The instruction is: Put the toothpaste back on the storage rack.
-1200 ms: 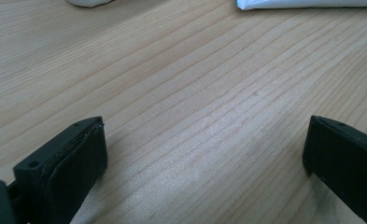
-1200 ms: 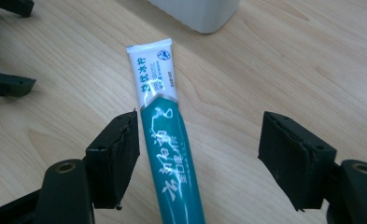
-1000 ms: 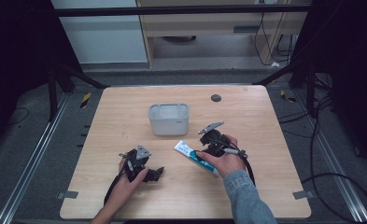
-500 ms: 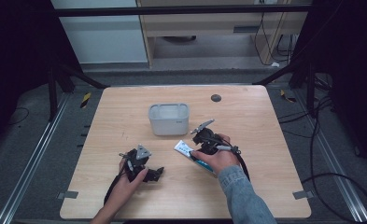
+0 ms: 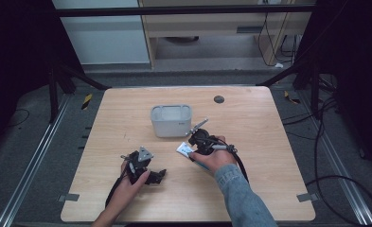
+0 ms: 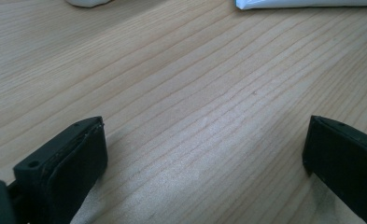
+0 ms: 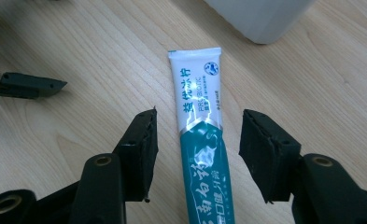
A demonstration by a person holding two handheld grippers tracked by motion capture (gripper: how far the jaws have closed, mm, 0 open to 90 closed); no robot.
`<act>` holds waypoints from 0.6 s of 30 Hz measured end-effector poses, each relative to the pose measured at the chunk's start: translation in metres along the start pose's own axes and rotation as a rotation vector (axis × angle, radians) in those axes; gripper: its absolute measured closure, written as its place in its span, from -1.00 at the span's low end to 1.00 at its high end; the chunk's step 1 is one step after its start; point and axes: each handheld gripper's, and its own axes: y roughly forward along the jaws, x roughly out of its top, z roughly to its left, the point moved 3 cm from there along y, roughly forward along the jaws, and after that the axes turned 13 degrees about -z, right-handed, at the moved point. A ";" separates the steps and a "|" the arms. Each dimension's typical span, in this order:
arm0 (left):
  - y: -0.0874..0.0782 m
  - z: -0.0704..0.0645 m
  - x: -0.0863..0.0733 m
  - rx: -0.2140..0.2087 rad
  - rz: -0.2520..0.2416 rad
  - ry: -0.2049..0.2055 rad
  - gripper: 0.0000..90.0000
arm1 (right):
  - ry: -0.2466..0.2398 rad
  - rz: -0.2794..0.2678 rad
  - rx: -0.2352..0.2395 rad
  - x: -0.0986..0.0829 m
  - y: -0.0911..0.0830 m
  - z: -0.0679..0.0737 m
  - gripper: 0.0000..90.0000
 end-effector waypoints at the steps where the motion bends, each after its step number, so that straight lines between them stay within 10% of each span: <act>1: 0.000 0.000 0.000 0.000 0.000 0.000 -1.00 | 0.000 0.000 0.000 0.000 0.000 0.000 0.03; 18: 0.000 0.000 0.000 0.000 0.000 0.000 -1.00 | 0.019 0.115 0.015 -0.006 0.039 -0.001 -0.03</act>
